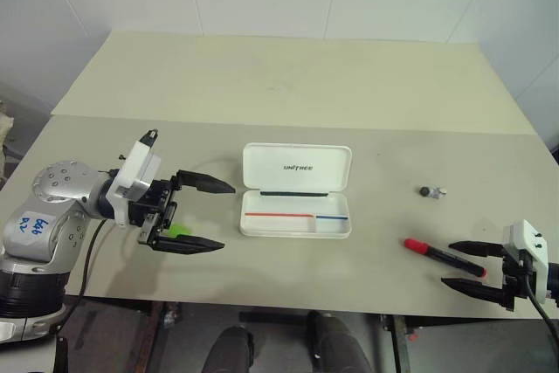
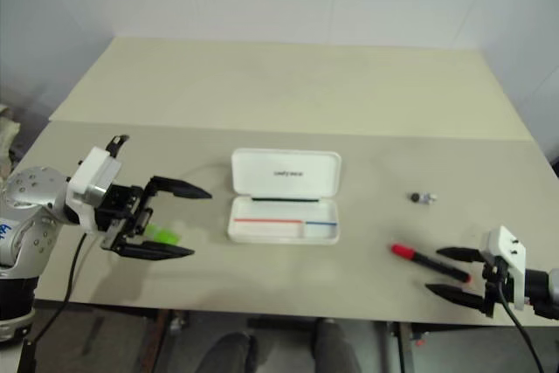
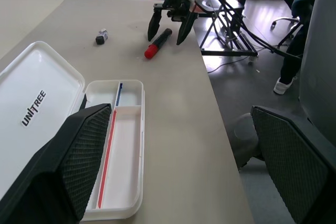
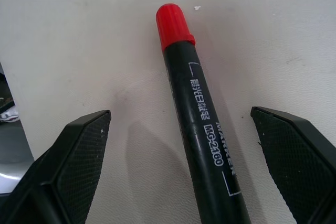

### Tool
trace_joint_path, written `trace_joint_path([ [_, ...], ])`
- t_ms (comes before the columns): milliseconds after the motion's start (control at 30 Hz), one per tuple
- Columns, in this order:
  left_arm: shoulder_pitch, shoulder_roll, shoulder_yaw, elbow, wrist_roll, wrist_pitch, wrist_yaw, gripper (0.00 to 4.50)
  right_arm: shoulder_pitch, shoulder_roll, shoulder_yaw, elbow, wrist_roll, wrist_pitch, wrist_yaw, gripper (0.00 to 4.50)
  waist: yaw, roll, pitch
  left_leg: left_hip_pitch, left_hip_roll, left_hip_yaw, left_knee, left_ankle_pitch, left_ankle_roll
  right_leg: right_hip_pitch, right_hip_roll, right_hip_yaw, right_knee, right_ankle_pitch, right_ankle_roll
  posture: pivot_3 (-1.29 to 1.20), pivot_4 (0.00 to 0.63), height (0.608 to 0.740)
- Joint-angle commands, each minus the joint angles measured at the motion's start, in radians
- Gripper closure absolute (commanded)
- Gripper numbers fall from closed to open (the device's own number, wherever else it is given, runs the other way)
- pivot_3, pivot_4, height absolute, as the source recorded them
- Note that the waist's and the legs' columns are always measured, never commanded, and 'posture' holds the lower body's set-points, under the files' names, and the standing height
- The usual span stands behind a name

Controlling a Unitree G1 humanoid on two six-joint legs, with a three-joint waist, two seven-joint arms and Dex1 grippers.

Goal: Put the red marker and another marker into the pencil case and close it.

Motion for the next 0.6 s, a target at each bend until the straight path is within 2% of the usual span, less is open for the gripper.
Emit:
trace_joint_path([
  [33,-0.024,0.014,0.026,-0.01,-0.015,-0.024,0.0,0.0,0.011,0.01,0.012,0.055,-0.038,-0.033,-0.009,0.39,-0.001,0.0,0.0,0.0,0.0,0.0,0.0,0.0,0.0,0.0,0.0,0.0,0.0,0.0,0.0,0.0,0.15,0.74],
  [133,-0.032,0.014,0.024,-0.004,-0.012,-0.03,0.003,0.0,0.004,0.017,0.02,0.067,-0.043,-0.051,-0.017,1.24,0.001,0.0,0.0,0.0,0.0,0.0,0.0,0.0,0.0,0.0,0.0,0.0,0.0,0.0,0.0,0.0,0.15,0.74],
  [367,-0.042,0.01,0.022,0.012,-0.005,-0.057,0.002,0.0,-0.036,0.05,0.028,0.028,-0.033,-0.071,-0.037,3.83,-0.004,0.0,0.0,0.0,0.0,-0.001,-0.002,0.0,-0.001,0.0,0.0,-0.001,0.001,0.0,0.0,0.0,0.15,0.74],
  [600,-0.032,0.006,0.024,0.029,0.005,-0.093,0.007,0.0,-0.103,0.066,0.047,-0.087,-0.007,-0.022,-0.054,3.9,-0.015,0.0,0.0,0.002,0.001,0.0,-0.001,0.0,-0.001,0.0,0.001,0.0,0.002,0.0,-0.001,0.0,0.15,0.74],
])
